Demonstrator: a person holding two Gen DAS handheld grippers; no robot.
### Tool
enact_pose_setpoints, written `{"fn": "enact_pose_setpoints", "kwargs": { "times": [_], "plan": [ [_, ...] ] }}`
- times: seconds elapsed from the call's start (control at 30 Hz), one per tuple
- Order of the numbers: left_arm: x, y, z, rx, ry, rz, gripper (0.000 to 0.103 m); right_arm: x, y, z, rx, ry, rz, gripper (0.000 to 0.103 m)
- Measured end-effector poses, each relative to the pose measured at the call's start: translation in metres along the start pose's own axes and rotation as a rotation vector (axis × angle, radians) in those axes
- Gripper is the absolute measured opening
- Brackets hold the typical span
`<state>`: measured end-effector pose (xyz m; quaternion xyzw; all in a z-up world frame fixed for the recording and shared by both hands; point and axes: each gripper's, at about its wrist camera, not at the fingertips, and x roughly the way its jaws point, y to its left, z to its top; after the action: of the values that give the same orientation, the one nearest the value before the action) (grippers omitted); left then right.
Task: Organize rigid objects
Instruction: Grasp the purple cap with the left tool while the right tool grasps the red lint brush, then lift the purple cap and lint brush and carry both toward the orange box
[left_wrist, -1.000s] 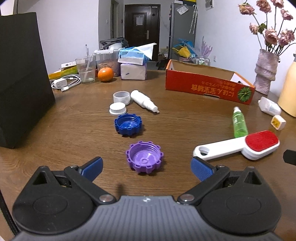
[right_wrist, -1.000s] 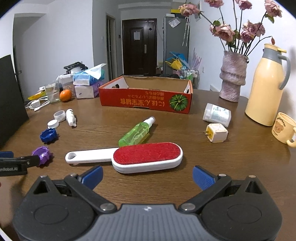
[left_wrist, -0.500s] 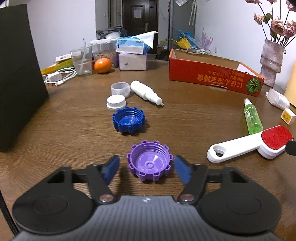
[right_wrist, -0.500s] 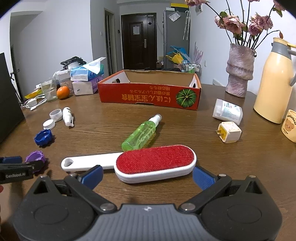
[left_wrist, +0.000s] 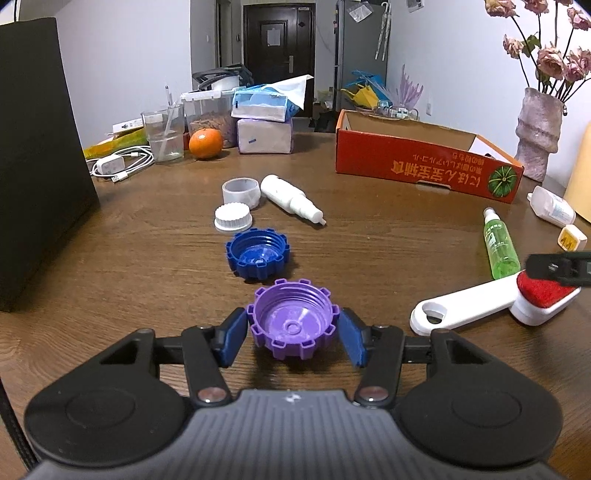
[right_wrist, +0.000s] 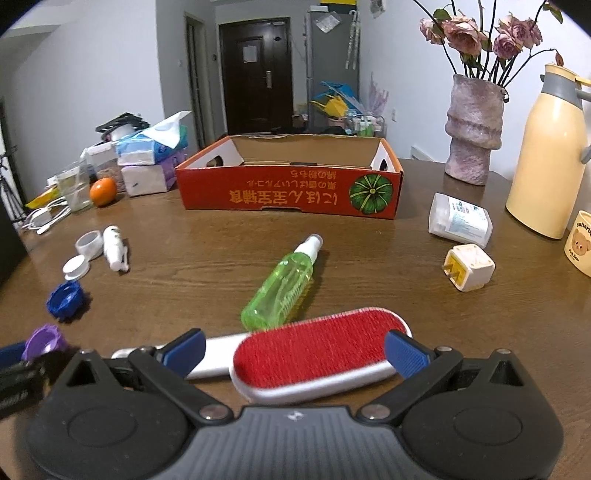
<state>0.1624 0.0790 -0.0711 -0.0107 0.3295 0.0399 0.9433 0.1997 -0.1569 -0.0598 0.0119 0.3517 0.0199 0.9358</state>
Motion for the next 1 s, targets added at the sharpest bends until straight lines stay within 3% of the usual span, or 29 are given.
{"fn": "enact_pose_setpoints", "kwargs": {
  "times": [0.3, 0.77, 1.0],
  "plan": [
    [-0.010, 0.004, 0.002, -0.022, -0.031, -0.005, 0.055, 0.035, 0.023, 0.008, -0.041, 0.068, -0.104, 0.103],
    [-0.015, -0.002, 0.001, -0.023, -0.037, -0.007, 0.056, 0.019, -0.014, -0.009, -0.092, 0.060, -0.047, 0.103],
    [-0.020, -0.008, 0.004, -0.023, -0.050, -0.005, 0.056, 0.020, -0.016, 0.000, 0.027, 0.038, -0.055, 0.103]
  ]
}}
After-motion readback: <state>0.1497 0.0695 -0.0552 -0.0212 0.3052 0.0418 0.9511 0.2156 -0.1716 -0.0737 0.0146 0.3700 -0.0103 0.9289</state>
